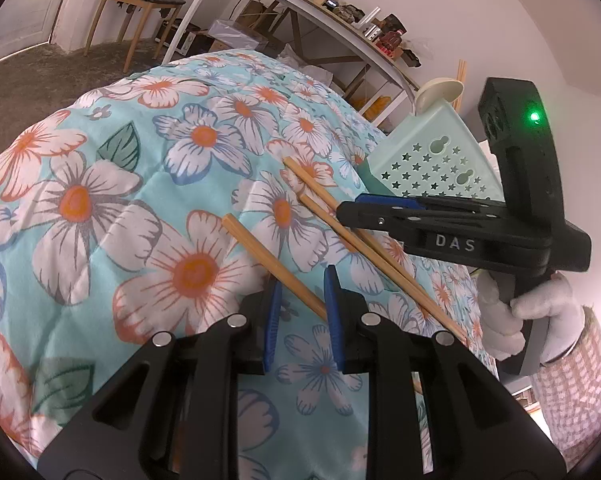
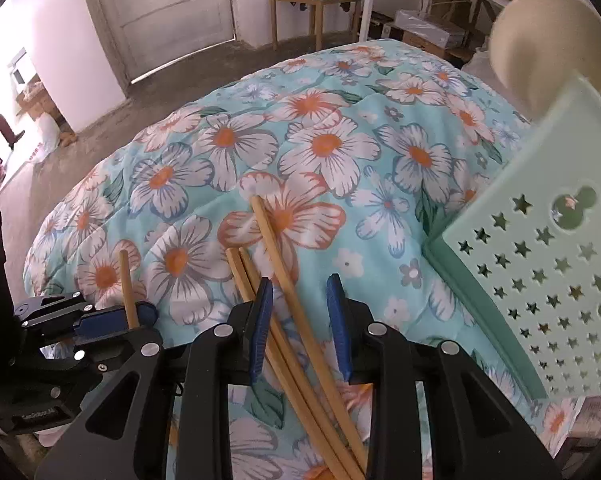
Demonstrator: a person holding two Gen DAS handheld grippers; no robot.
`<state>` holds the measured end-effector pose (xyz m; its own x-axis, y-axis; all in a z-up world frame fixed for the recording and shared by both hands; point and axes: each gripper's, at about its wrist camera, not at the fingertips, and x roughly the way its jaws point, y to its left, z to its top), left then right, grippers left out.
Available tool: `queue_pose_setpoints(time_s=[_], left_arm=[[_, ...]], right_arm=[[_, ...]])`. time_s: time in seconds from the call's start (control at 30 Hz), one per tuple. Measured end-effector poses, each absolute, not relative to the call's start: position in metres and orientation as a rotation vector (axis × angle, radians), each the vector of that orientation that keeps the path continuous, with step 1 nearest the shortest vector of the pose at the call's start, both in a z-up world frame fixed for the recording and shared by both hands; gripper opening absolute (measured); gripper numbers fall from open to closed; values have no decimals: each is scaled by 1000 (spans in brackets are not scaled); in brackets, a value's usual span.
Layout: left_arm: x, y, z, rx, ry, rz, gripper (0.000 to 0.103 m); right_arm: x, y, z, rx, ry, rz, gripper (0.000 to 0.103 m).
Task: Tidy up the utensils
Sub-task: 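Lift the chopsticks in both grippers up over the green holder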
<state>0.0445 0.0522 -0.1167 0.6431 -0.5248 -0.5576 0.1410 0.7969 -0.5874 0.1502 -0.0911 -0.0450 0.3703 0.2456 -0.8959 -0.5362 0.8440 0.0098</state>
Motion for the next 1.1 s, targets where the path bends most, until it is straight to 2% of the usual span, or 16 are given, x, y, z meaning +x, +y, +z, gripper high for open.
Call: queue_pose_setpoints(time_s=[0.3, 0.4, 0.47, 0.53, 0.87, 1.1], left_arm=[[45, 52, -117, -534, 790, -401, 22], [45, 53, -117, -535, 791, -399, 22], [45, 53, -118, -533, 793, -399, 22], [46, 53, -117, -533, 792, -397, 22], [44, 51, -116, -523, 805, -373, 21], [46, 48, -108, -524, 813, -363, 19]], right_arm=[[162, -72, -50, -366, 1102, 535, 27], [172, -68, -59, -334, 1110, 537, 23], [174, -69, -57, -310, 1100, 535, 12], [174, -70, -51, -305, 1074, 522, 11], [127, -137, 55, -161, 781, 423, 8], [70, -194, 104, -25, 611, 340, 6]])
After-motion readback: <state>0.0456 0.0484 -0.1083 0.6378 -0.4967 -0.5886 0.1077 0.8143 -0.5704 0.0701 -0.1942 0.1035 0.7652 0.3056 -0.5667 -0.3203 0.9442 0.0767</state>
